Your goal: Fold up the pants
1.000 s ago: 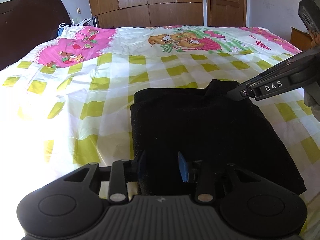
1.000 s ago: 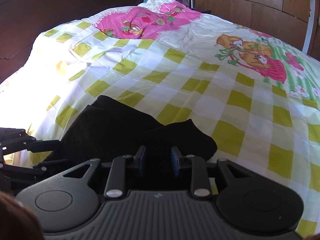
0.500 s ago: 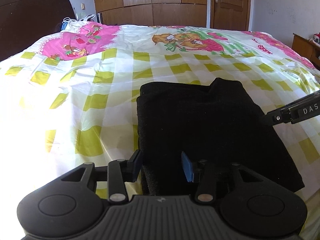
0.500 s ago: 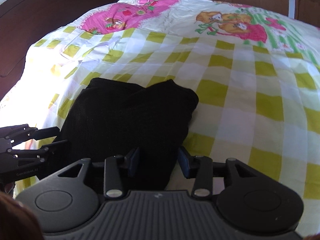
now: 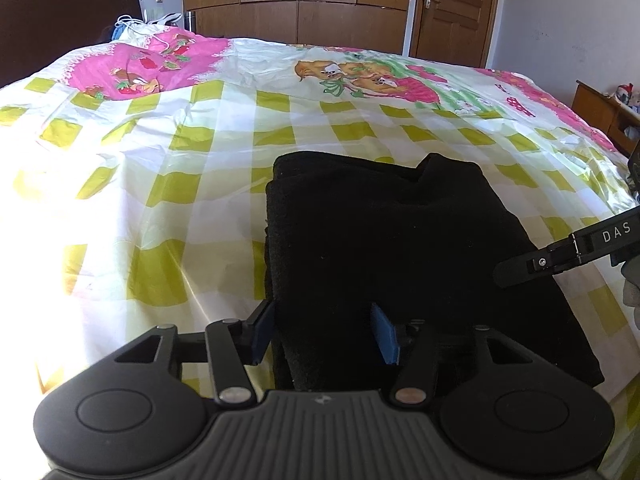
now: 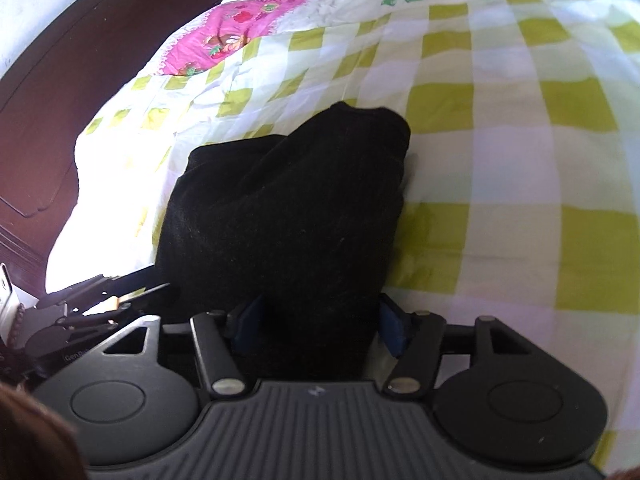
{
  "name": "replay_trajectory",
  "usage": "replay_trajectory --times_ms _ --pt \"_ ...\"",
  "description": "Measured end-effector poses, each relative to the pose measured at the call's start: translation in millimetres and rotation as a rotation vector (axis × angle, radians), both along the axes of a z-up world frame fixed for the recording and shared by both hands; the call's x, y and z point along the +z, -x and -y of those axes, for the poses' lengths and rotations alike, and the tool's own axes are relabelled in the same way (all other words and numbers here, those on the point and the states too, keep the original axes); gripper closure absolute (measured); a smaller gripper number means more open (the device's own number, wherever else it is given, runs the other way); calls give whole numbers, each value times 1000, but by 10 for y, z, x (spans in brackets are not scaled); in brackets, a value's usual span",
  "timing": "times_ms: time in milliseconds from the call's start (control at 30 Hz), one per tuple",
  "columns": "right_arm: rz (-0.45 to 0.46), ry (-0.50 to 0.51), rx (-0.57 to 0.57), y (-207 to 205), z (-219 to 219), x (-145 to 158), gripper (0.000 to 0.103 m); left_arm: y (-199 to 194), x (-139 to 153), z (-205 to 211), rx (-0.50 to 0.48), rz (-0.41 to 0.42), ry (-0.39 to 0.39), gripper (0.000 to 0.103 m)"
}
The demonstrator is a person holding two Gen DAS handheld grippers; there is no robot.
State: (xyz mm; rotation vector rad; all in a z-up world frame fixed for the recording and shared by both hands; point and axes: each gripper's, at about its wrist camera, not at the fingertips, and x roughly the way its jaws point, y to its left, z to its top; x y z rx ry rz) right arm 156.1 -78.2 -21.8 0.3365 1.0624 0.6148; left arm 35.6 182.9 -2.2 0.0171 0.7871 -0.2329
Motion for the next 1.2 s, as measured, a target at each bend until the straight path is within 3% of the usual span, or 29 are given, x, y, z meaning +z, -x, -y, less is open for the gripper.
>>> replay_trajectory --times_ms 200,367,467,533,633,900,1033,1200 --pt "4 -25 33 16 29 -24 36 -21 -58 -128 9 -5 39 24" --pt "3 -25 36 -37 -108 -81 34 -156 -162 -45 3 -26 93 25" --pt "15 -5 32 -47 -144 -71 46 -194 -180 65 -5 -28 81 26" --pt "9 -14 28 -69 -103 -38 60 -250 -169 97 1 -27 92 26" --pt "9 -22 -4 -129 -28 1 64 -400 -131 184 1 -11 108 29" --pt "47 62 -30 -587 182 139 62 -566 -49 504 -86 7 24 30" --pt "67 91 -12 -498 241 180 54 -436 41 347 -51 -1 46 31" --pt "199 136 -80 -352 381 444 53 -312 319 334 -49 79 2 32"
